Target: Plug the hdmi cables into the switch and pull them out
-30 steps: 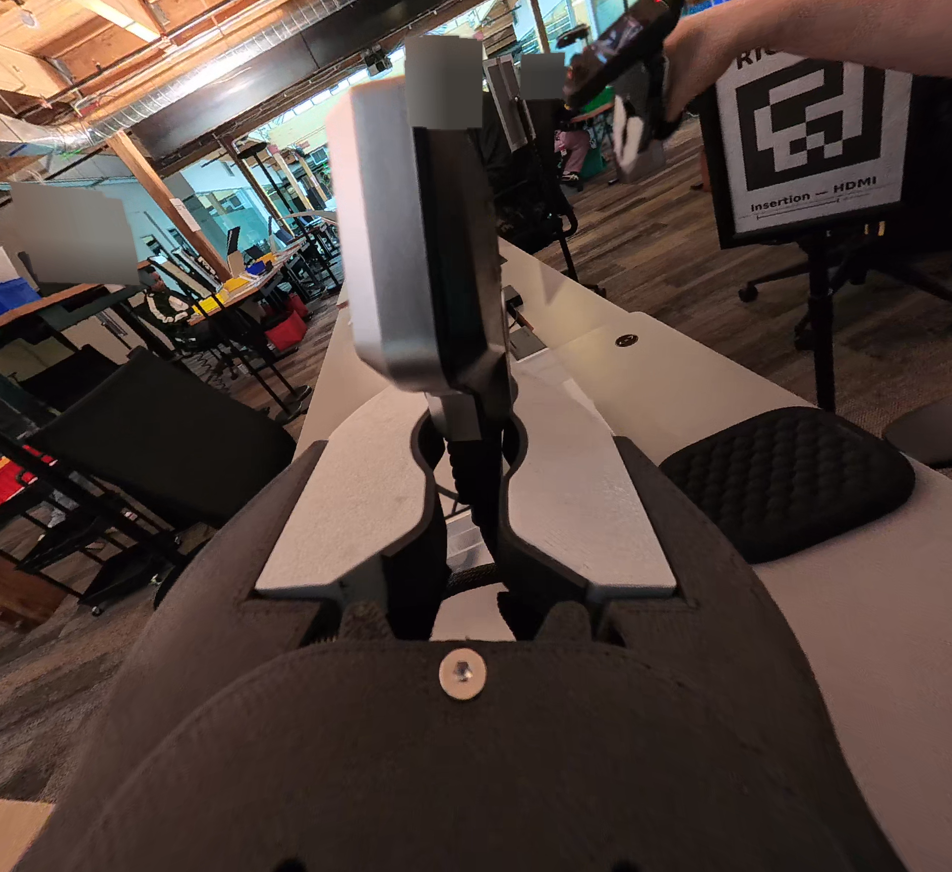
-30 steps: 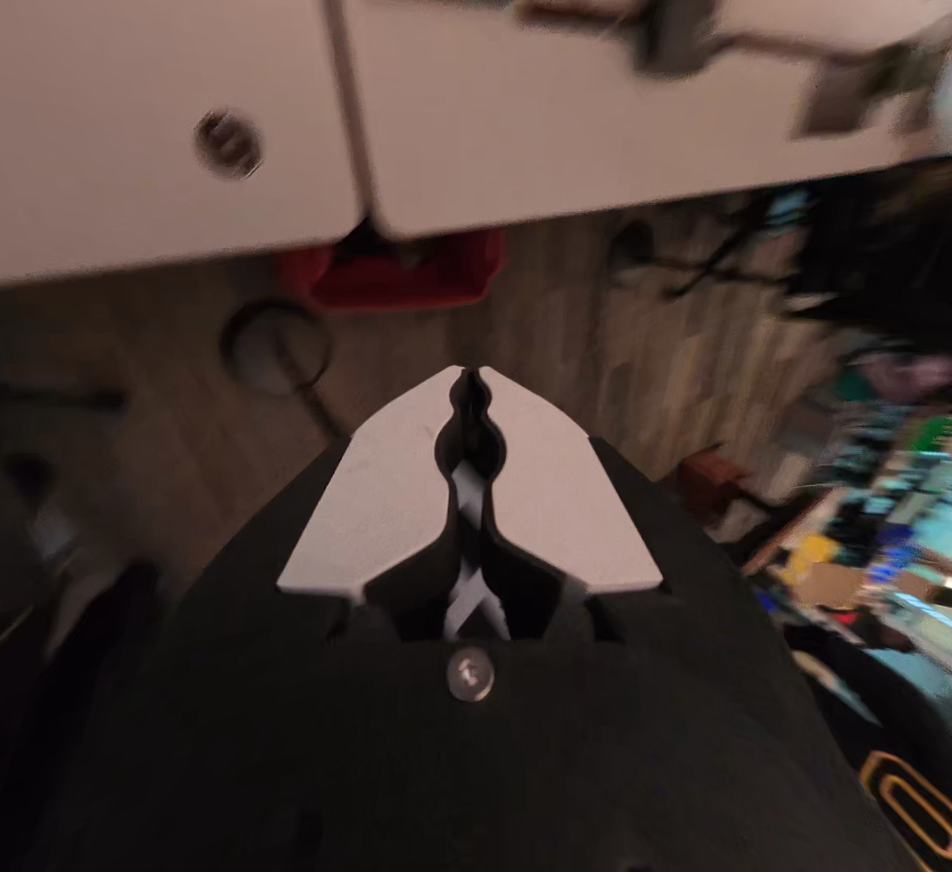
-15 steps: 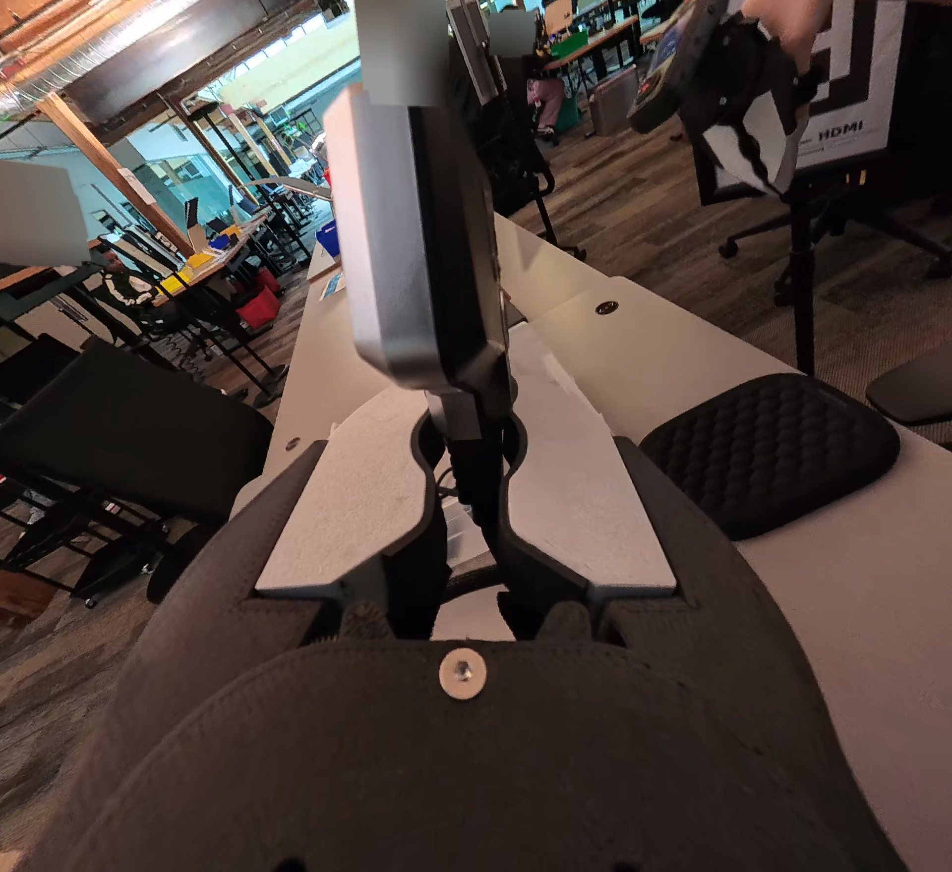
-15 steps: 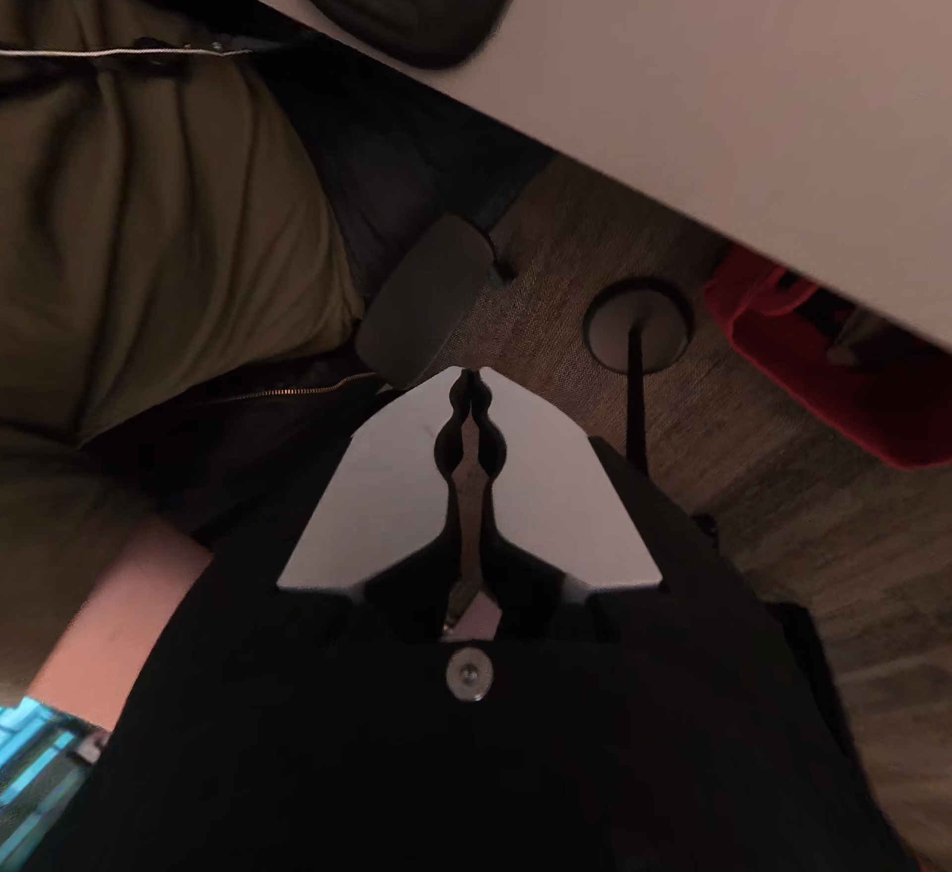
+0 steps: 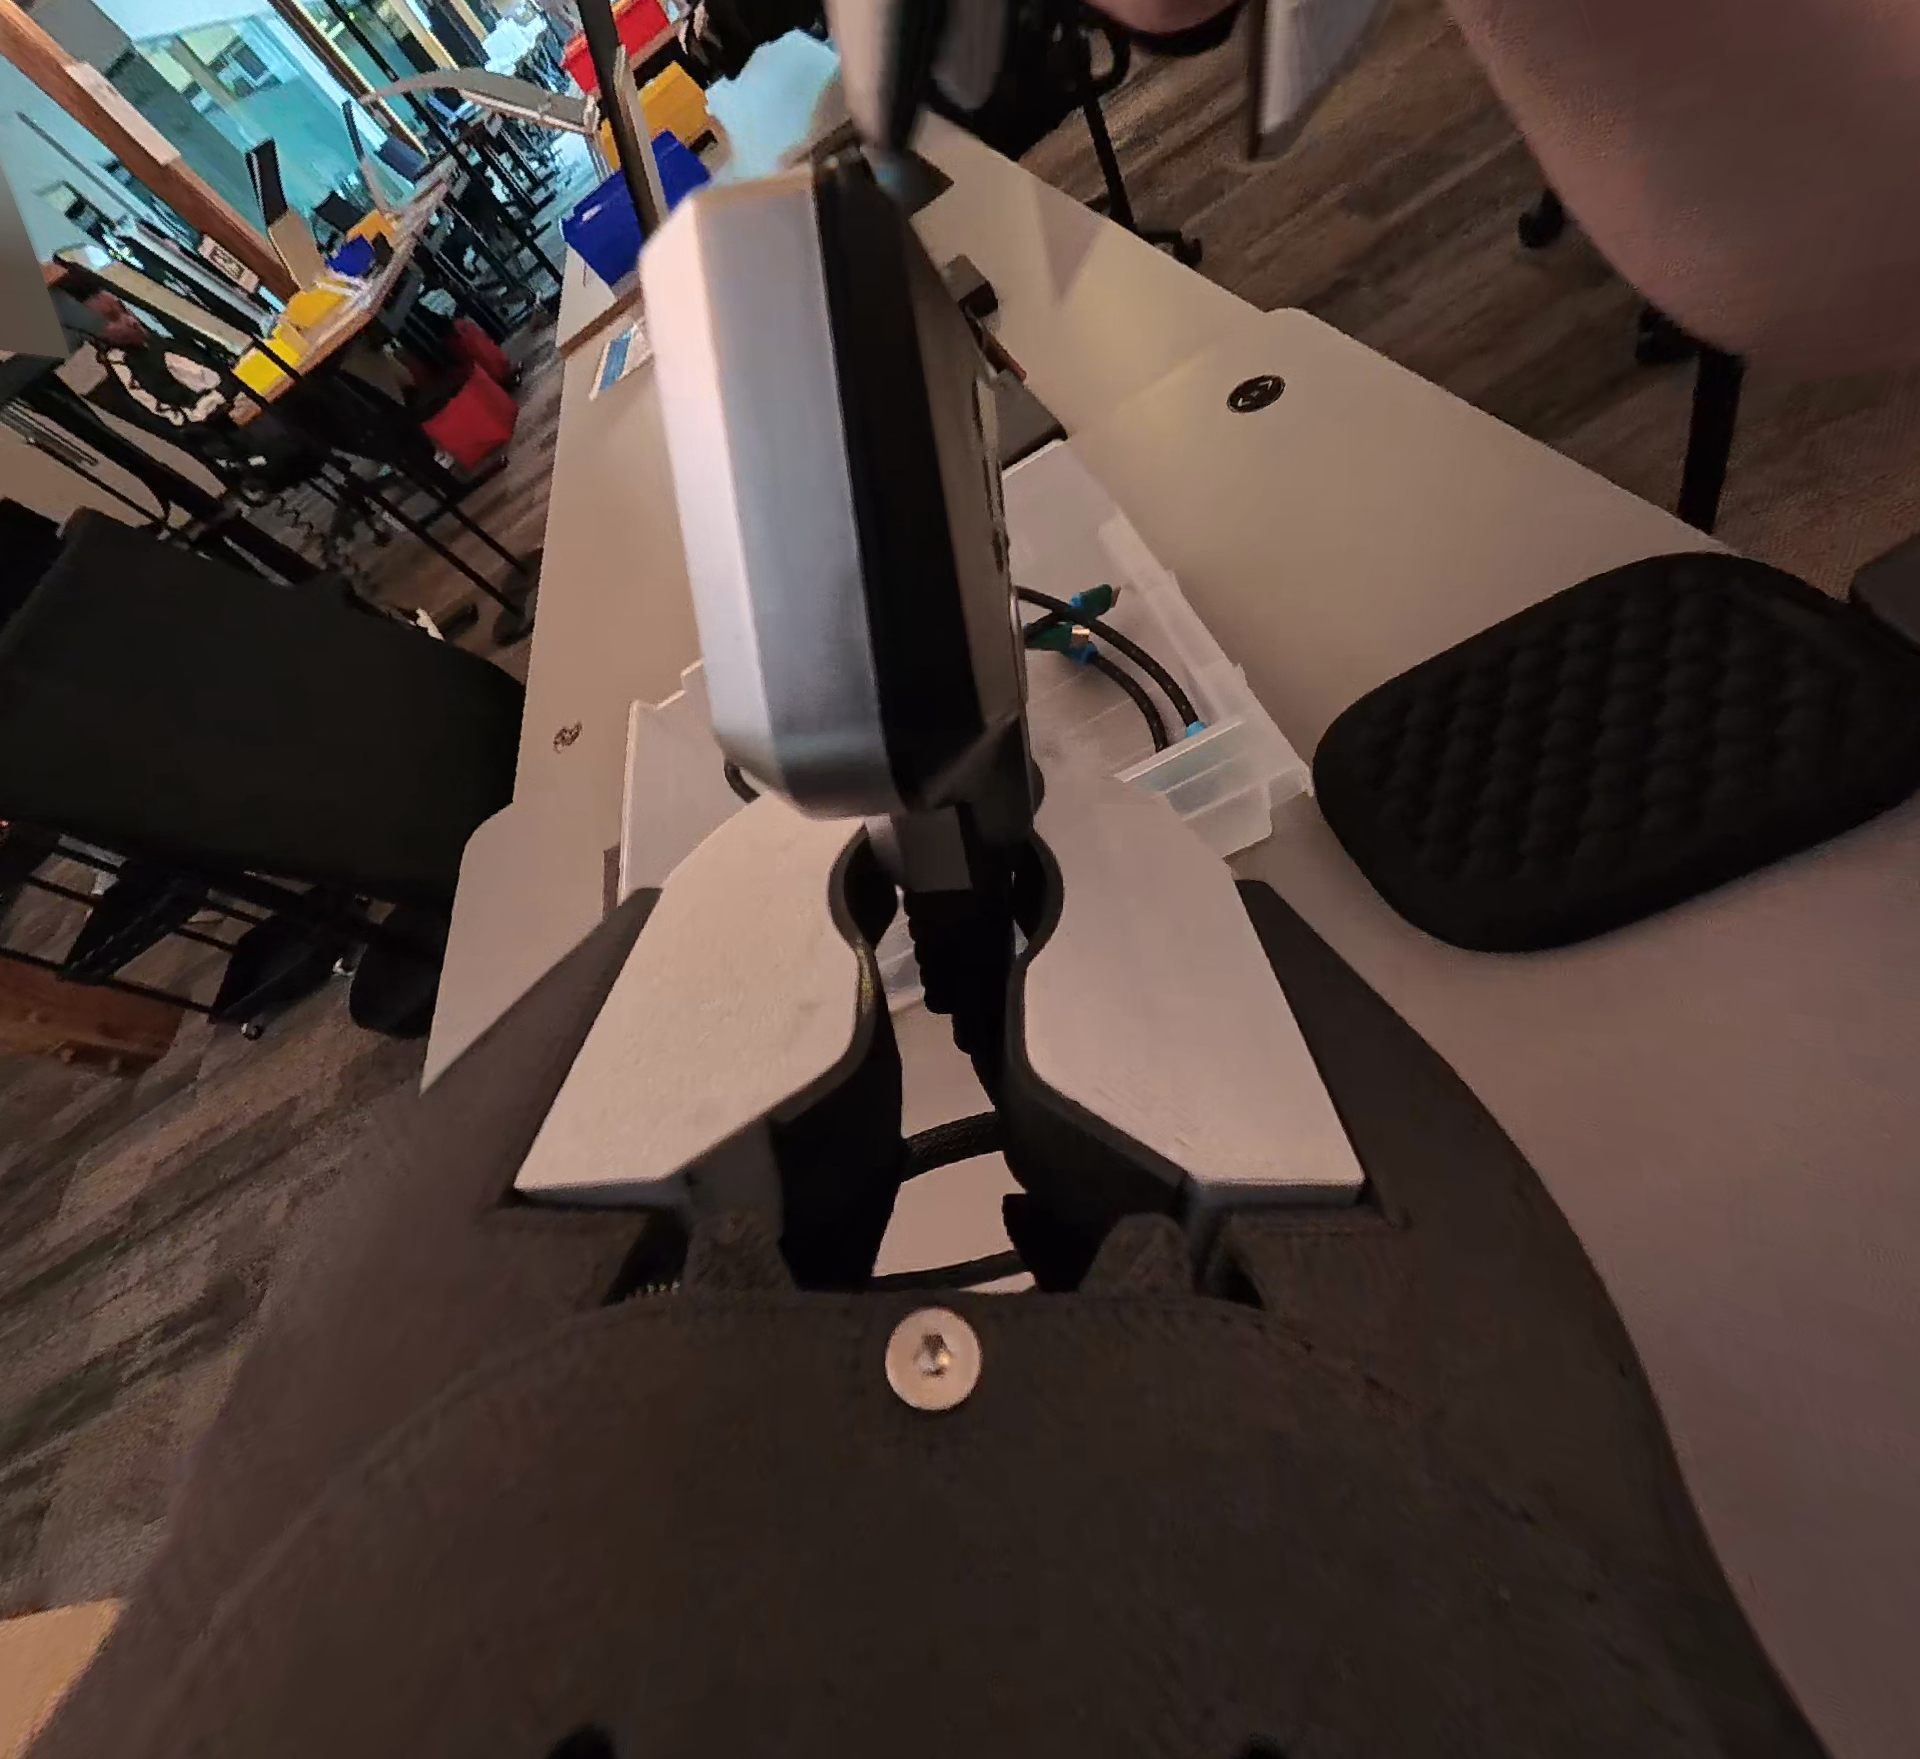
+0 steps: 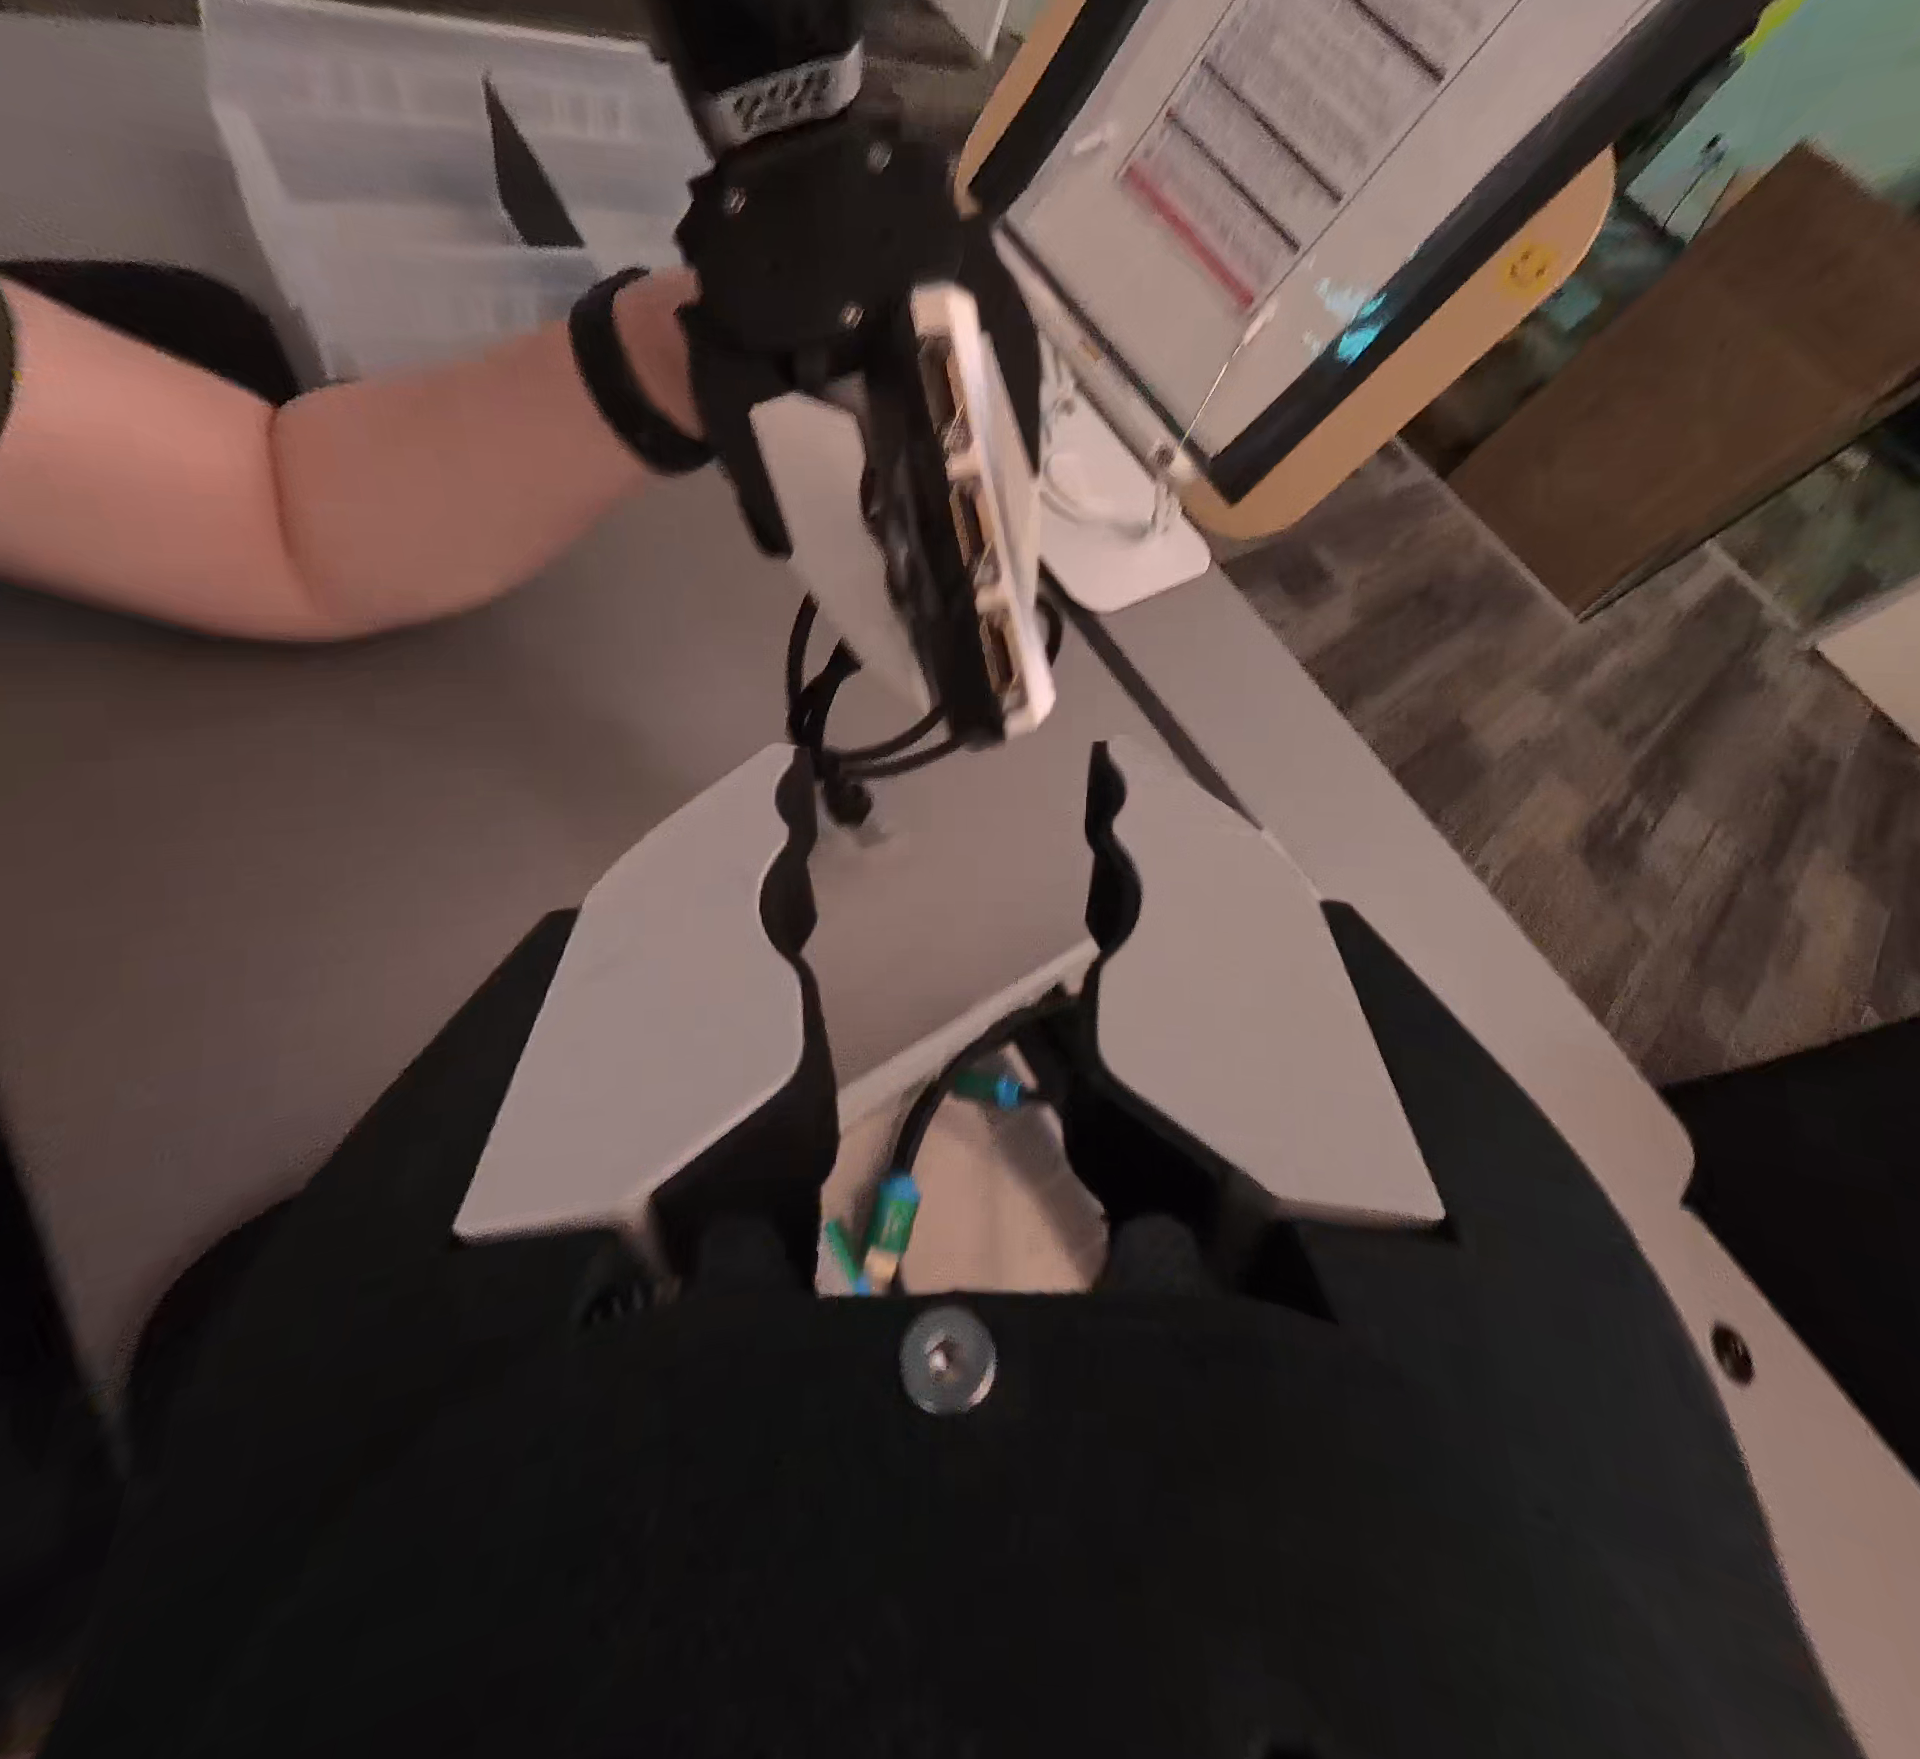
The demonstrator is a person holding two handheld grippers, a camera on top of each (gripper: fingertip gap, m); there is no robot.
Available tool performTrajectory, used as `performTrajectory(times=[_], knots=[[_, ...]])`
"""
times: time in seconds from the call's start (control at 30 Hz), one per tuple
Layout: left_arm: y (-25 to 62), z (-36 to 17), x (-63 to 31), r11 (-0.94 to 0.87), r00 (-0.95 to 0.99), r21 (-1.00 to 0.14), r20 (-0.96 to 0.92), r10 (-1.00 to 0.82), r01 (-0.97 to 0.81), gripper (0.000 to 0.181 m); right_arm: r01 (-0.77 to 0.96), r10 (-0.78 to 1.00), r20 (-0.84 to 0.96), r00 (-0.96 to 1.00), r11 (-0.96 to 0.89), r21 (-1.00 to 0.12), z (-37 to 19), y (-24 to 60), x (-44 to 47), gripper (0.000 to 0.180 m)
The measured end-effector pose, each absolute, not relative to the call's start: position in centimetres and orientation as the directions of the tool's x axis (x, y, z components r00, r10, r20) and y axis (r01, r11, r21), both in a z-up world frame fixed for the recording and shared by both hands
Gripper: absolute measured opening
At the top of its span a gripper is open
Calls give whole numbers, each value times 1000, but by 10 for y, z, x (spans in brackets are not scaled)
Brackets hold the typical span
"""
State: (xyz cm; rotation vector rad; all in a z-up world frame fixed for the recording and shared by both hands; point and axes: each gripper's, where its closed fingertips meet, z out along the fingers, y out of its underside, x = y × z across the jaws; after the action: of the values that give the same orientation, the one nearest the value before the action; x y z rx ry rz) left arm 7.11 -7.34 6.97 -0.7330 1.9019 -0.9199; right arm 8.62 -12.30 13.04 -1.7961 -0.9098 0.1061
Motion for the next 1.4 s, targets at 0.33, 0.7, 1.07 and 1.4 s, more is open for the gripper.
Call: performTrajectory(times=[0.33,0.7,1.07,1.4], knots=[[-58,61,74,540,-427,-825,-432,-794,-169,18,341,437,371,819,149,-928,157,-72,139,46],[-51,59,79,503,-412,-844,-399,-819,-184,18,13,307,182,934,481,-877,229,-159,205,42],[-52,42,81,509,-451,-823,-365,-814,-252,18,397,817,235,526,9,-918,88,-46,49,28],[-8,120,47,325,-152,-945,-318,-936,-25,44,457,570,447,689,136,-879,154,-36,96,23]])
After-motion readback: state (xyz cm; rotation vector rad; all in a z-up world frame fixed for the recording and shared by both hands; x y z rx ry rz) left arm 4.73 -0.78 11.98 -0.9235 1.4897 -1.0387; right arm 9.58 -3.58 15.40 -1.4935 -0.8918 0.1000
